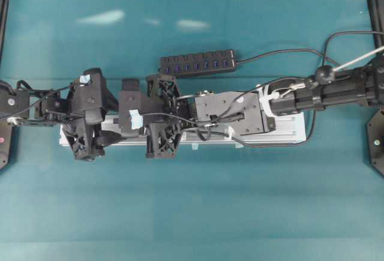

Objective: Pass the USB cable through three rings with both arms.
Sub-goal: 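Move the left gripper in and grasp the plug past the leftmost ring, then open the right gripper and release the cable to the left gripper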

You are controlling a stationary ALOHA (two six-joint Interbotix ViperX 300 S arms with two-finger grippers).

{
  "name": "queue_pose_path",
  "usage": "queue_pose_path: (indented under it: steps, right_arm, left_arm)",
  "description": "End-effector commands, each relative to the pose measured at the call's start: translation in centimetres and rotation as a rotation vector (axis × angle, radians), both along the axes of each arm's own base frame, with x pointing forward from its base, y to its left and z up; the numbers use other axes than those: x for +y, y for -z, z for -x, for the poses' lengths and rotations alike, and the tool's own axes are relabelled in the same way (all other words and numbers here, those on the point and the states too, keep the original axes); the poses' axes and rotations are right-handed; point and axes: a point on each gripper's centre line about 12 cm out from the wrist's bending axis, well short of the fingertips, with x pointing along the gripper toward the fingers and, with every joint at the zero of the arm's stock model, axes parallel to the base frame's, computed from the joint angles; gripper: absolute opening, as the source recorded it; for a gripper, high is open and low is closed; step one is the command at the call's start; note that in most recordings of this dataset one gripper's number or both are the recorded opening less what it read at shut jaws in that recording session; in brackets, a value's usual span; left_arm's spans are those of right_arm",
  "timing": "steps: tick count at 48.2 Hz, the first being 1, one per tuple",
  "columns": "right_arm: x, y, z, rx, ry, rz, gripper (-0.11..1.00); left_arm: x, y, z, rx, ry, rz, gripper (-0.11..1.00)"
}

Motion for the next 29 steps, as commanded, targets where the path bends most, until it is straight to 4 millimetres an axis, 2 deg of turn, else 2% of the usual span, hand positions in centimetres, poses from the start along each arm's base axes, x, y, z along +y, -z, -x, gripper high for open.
queue_pose_path:
  steps: [1, 14, 29]
  right_arm:
    - [0.71, -1.44, -0.35, -0.046, -0.008, -0.012, -0.06]
    - [0.77, -1.4, -0.31, -0.042, -0.008, -0.011, -0.06]
    - [1.49, -1.54, -0.03, -0.04, -0.022, -0.012, -0.06]
  left_arm:
    - [0.13, -0.56, -0.48, -0.026, 0.0, -0.006, 0.75]
    - [0.13, -0.61, -0.53, -0.027, 0.001, -0.007, 0.23]
    - [0.1, -0.69, -0.58, -0.026, 0.001, -0.005, 0.22]
